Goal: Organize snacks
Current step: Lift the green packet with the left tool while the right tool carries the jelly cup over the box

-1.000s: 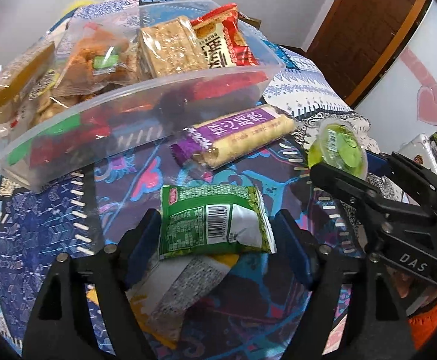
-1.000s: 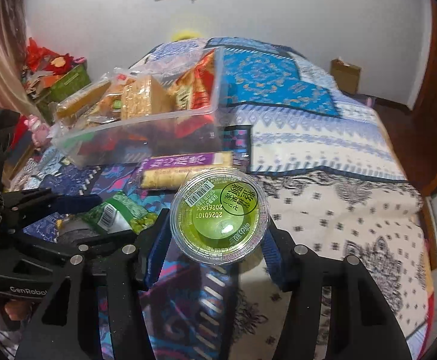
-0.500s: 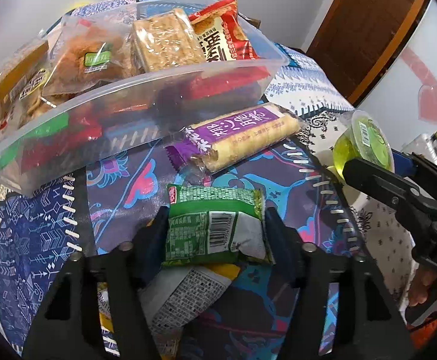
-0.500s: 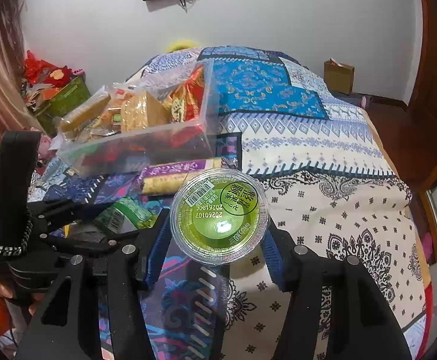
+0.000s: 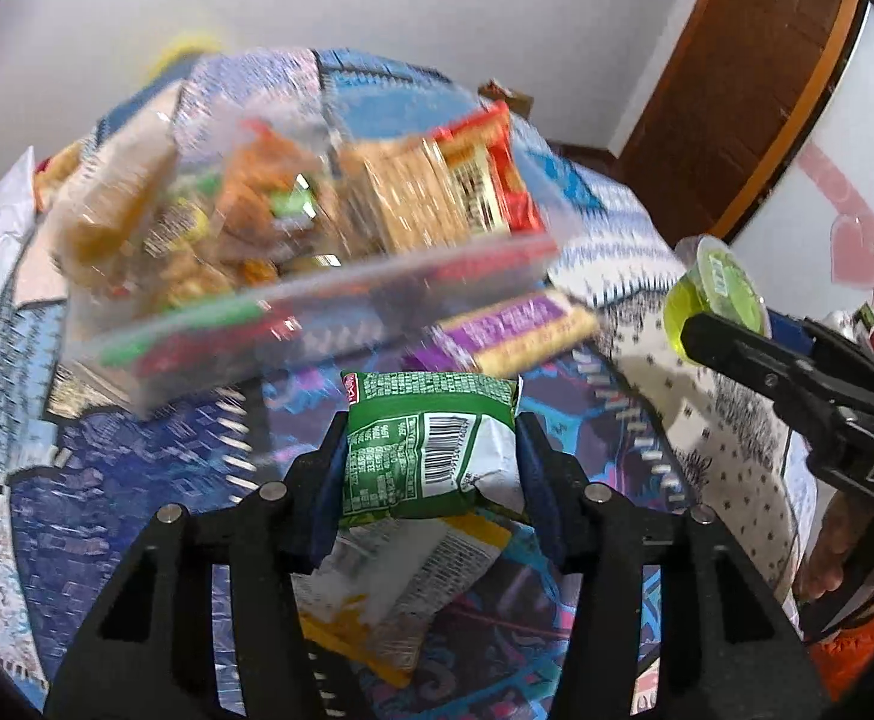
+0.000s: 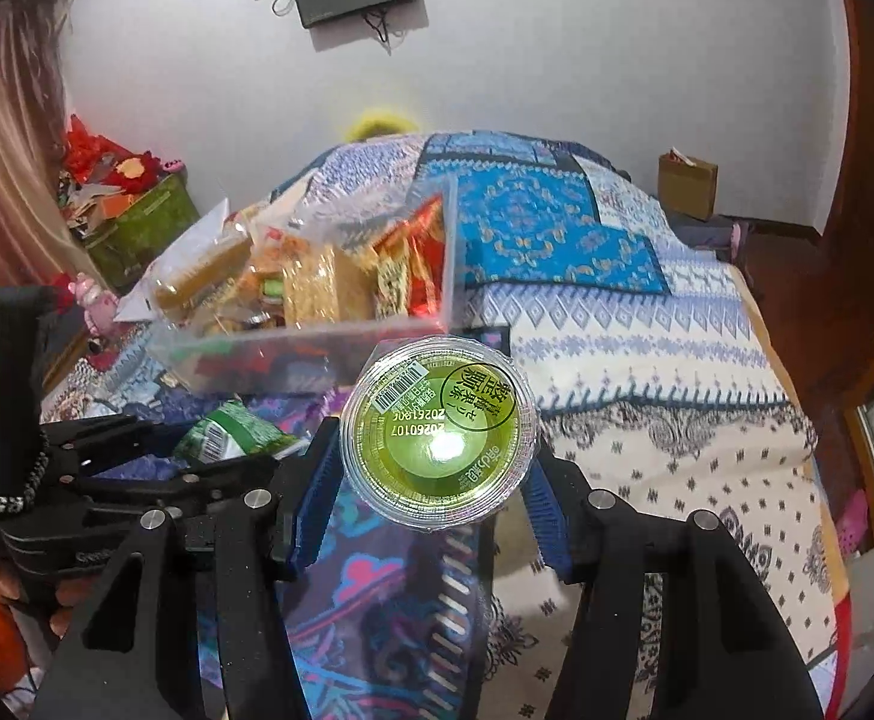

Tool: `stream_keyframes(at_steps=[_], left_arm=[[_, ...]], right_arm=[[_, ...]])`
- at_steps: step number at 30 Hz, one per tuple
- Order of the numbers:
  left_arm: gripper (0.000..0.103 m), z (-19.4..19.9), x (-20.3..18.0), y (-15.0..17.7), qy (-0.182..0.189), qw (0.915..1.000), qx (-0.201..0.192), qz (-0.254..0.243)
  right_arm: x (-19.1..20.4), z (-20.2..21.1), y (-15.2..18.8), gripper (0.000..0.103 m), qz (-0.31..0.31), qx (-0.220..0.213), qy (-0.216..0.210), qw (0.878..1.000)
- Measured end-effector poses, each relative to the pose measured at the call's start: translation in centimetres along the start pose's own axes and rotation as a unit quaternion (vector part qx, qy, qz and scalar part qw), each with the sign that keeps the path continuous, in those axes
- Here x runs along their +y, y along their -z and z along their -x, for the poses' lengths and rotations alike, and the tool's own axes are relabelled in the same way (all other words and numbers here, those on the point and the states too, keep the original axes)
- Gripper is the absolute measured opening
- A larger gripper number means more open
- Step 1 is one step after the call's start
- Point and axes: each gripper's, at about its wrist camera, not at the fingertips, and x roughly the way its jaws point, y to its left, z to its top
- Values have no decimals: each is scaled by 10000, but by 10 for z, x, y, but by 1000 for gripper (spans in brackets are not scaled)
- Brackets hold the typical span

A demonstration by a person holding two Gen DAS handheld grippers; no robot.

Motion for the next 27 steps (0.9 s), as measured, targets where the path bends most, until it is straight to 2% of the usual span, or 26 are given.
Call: stream_keyframes(at_steps=[9,17,27], left_arm=[[52,41,21,-33,-240,9978,-611,76],[52,58,36,-68,-403,9939,-1016,114],[52,50,59,-99,-522,9916,-1157,232]], right_arm=[[19,-1,-35,53,139,-348,-146,9992],[35,-10,-69,53,235,-602,-285,9975],[48,-38,-98,53,359,-645,-275,9969]])
